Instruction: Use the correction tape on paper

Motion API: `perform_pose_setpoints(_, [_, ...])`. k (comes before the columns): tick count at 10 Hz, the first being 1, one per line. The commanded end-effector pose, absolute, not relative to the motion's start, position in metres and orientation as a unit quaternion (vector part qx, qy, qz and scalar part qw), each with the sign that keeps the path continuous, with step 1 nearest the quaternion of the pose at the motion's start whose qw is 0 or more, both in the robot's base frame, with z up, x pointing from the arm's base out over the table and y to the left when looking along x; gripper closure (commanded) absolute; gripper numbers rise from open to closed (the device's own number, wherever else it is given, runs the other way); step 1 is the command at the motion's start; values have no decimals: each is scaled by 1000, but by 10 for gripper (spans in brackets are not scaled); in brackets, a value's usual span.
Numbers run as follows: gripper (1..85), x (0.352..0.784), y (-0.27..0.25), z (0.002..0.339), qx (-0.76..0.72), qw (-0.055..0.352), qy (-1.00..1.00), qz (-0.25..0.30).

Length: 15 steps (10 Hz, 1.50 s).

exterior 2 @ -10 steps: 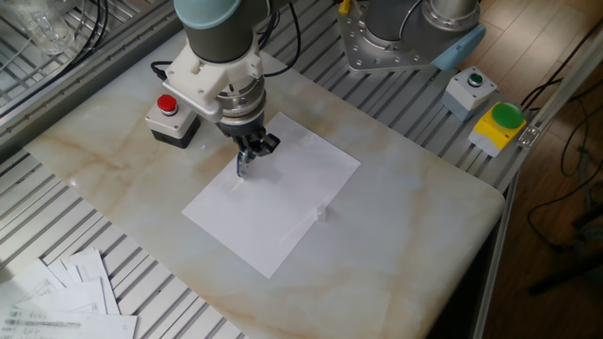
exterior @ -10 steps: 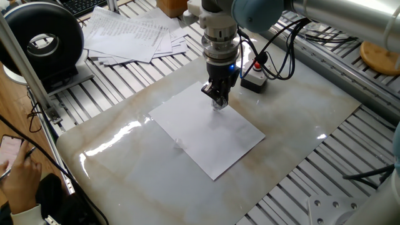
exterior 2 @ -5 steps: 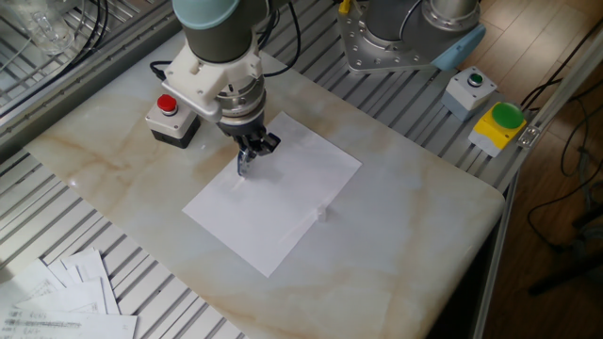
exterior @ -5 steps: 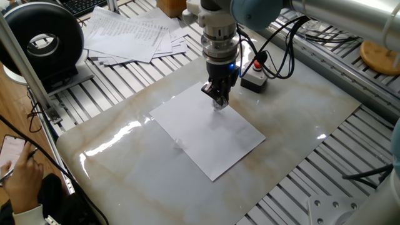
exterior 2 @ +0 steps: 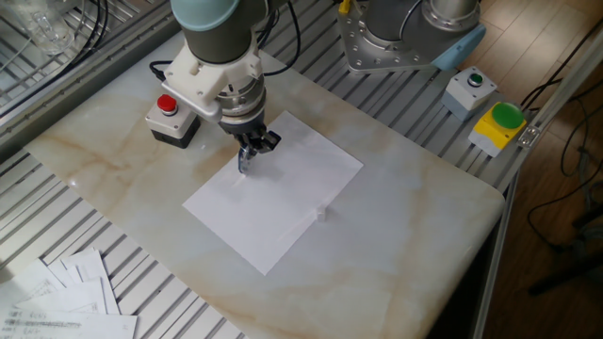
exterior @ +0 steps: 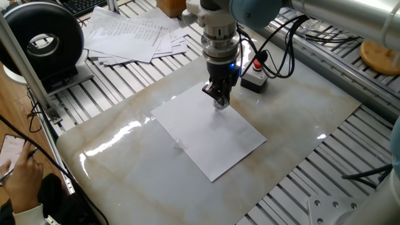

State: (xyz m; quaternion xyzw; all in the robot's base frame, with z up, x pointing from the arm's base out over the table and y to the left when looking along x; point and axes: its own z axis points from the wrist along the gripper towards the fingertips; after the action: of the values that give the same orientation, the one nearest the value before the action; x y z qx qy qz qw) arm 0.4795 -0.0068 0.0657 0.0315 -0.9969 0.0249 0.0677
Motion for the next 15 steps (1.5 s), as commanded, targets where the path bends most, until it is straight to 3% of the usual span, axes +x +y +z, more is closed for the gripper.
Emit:
perform_pose_setpoints(1, [847,477,-3,67,28,73,-997,16])
perform_pose_setpoints(7, [847,471,9,67,10,83,-996,-9])
perform_pose_setpoints(10, [847,493,-24,68,63,49,-995,56])
perform_pose_setpoints(15, [847,509,-5,74,35,37,-999,21])
